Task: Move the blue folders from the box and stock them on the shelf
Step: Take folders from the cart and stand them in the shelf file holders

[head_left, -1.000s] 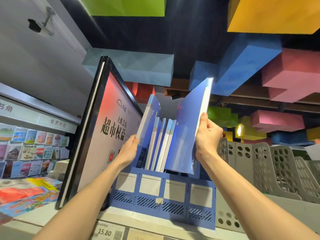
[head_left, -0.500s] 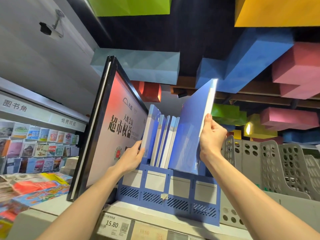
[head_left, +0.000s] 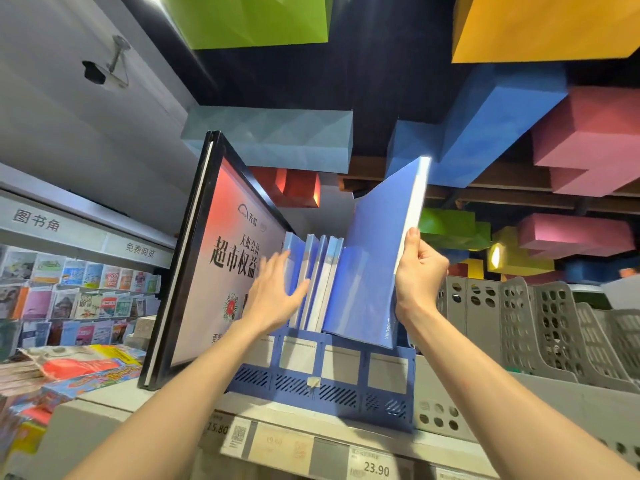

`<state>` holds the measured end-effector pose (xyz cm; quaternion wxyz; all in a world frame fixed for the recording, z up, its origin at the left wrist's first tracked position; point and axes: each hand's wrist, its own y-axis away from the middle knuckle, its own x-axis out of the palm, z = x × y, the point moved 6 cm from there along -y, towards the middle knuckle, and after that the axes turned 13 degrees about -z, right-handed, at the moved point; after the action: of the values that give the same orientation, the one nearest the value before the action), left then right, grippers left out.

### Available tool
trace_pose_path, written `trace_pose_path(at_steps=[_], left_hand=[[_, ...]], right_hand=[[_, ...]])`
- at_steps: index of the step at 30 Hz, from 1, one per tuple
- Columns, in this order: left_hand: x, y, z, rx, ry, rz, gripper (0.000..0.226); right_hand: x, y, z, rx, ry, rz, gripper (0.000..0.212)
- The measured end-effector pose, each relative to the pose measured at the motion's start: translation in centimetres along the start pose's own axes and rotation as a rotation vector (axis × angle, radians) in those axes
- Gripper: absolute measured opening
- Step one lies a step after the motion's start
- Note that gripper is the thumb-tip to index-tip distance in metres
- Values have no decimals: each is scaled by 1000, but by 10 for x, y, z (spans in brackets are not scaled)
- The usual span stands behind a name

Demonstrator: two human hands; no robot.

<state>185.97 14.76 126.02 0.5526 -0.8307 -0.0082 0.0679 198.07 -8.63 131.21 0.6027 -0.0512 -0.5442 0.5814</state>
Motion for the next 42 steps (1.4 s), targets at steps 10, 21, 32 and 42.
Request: trace_pose_path(at_steps=[10, 21, 32, 42], left_hand=[[30, 1, -20, 258, -151, 73, 108], [25, -26, 4, 488, -321, 95, 97], [36, -27, 20, 437, -207, 161, 93], [42, -27, 21, 430, -155, 151, 91]], right_hand=[[16, 6, -13, -2, -18, 7, 60], [84, 24, -61, -44, -34, 24, 58], [103, 35, -113, 195, -71, 154, 34], [106, 40, -119, 273, -78, 274, 30]])
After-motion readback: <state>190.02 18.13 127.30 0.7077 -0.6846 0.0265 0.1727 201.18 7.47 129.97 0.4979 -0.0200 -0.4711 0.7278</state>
